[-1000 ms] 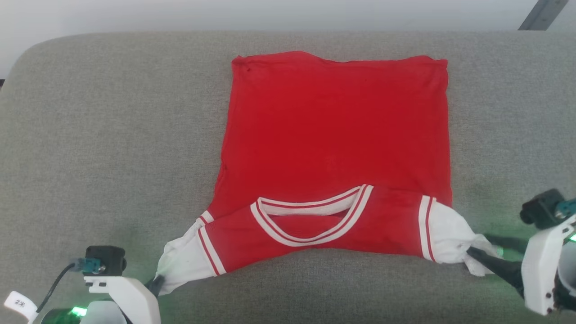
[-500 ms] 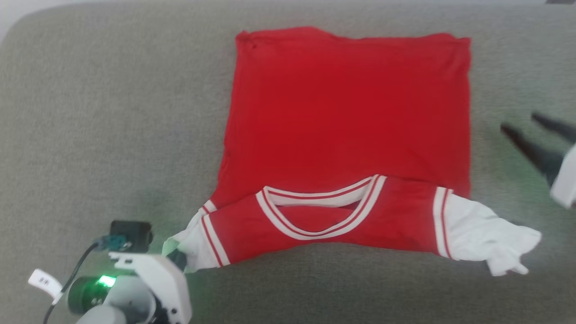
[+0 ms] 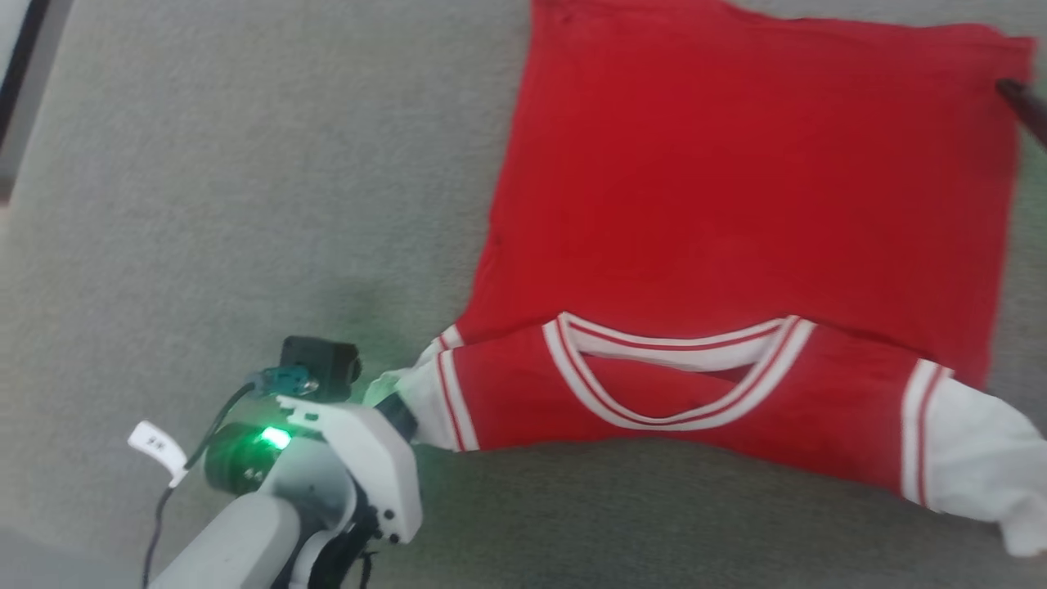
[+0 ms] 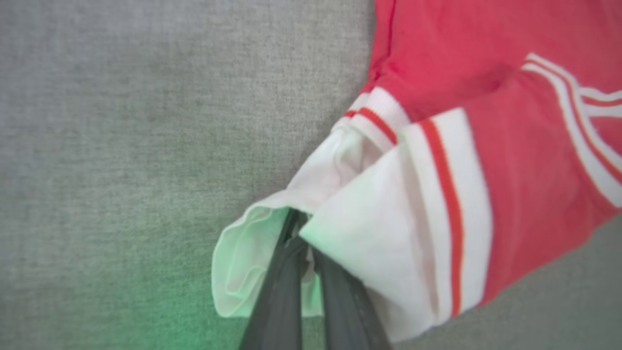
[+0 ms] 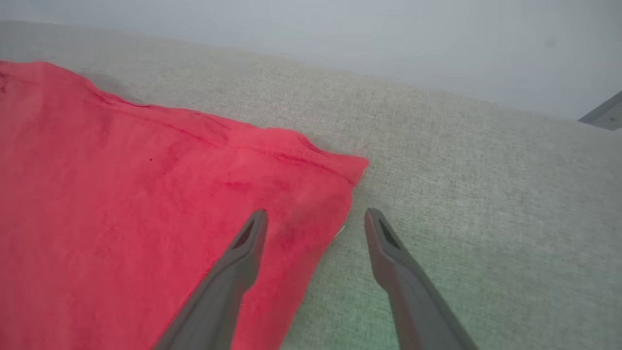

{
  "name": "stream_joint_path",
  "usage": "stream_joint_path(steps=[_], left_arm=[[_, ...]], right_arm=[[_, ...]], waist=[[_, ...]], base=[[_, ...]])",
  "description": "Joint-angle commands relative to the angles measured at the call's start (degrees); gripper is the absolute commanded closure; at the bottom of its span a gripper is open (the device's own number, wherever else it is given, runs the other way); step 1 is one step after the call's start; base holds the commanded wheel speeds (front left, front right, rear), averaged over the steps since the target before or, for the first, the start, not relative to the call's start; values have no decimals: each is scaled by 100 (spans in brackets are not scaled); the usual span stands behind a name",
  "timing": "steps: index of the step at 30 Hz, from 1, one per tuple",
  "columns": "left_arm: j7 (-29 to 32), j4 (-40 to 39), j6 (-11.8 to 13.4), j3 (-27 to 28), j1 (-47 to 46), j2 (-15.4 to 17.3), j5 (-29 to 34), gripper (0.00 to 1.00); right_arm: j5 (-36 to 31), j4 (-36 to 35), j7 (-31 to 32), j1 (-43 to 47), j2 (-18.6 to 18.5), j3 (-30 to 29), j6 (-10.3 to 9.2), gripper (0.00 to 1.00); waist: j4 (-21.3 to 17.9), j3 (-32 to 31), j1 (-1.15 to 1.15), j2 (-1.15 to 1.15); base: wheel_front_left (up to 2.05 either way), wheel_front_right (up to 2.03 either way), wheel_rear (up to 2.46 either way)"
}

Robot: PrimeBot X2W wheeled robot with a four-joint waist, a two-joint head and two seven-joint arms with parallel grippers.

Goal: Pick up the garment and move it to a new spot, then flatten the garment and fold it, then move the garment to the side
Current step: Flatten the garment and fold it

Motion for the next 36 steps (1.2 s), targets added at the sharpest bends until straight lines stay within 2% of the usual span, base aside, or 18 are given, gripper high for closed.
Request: stream_joint_path(steps=[1,5,10,11,12,16,22,27,36], left_arm=[[1,183,-26,-94,-109,-135,2,100],[-55,381,-53,-135,-231,-258,18,100],[-114,623,-117,-156,-337,-360,-19,100],[-137,673,-111,-135,-351,-384,-44,100],[-153,724,-114,-129,-373,-385,-45,100],[-223,853,-114,-75,-374,-378,-70,100],[-304,901,-78,82,-316,-179,-77,100],[-331,788,24,221,-181,35,-95,100],[-311,529,213,416,73,299,-173,100]], right_arm=[[52,234,236,-139,109,9,-4,0],[107,888,968,-401,320,115,-4,0],[170,1736,2099,-296,708,338,-7,0],[172,1780,2218,-310,755,371,-7,66],[123,1783,2288,-343,763,427,-2,100],[83,1719,2231,-516,750,445,-3,100],[165,1243,2129,-631,654,472,-3,100],[318,415,2014,-400,438,541,-4,100],[798,-1508,1911,824,-326,567,-5,100]], waist=[[211,180,0,0],[359,275,0,0],[466,298,0,0],[473,293,0,0],[472,284,0,0],[407,217,0,0],[93,-61,0,0],[-272,-305,0,0],[-812,-584,0,0]], base=[[0,0,0],[0,0,0],[0,0,0],[0,0,0],[0,0,0],[0,0,0],[0,0,0],[0,0,0],[0,0,0]])
